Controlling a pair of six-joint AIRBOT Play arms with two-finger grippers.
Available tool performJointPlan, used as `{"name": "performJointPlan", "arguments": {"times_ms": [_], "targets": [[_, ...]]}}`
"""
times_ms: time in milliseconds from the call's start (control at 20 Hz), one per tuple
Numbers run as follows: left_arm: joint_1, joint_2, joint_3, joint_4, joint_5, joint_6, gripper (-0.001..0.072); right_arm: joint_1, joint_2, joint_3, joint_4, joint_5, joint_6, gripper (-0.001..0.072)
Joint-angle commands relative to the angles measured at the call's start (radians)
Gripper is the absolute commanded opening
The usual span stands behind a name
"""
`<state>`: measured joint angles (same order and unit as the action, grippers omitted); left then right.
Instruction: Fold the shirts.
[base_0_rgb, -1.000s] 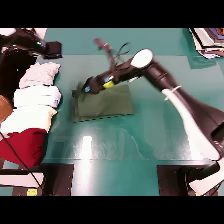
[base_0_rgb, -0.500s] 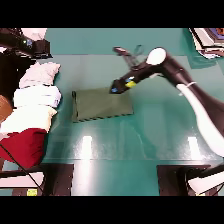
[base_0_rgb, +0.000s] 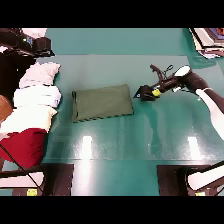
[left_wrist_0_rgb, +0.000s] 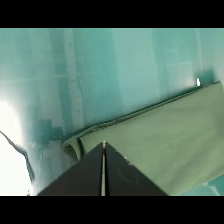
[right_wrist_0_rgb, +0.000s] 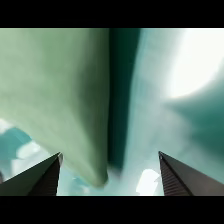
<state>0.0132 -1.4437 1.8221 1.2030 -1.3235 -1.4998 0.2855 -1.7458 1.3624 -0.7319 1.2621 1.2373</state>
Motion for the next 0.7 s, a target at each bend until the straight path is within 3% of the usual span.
{"name": "performJointPlan", "arguments": {"times_ms": [0,50,250,350,400,450,650], "targets": [[0.001,0.001,0.001,-0.007,0.005,0.015,0.0024,0.05,-0.103,0.061,0.11,-0.003,-0.016,0.0674],[0.001,0.001,0.001,-0.007,0.005,0.016,0.0024,0.08,-0.134,0.1,0.134,-0.008,-0.016,0.0672],[0.001,0.001,0.001,-0.007,0.004,0.015,0.0024,0.188,-0.241,0.248,0.163,-0.011,-0.016,0.0446],[0.001,0.001,0.001,-0.008,0.001,0.015,0.0024,0.223,-0.273,0.299,0.161,-0.011,-0.017,0.0376],[0.001,0.001,0.001,-0.008,-0.003,0.014,0.0024,0.233,-0.28,0.317,0.154,-0.012,-0.018,0.0155],[0.001,0.001,0.001,-0.008,-0.005,0.014,0.0024,0.238,-0.278,0.325,0.151,-0.02,-0.02,0.0073],[-0.044,0.001,0.001,-0.006,-0.002,0.013,0.0023,0.199,-0.209,0.325,0.025,-0.058,0.012,0.0015]]}}
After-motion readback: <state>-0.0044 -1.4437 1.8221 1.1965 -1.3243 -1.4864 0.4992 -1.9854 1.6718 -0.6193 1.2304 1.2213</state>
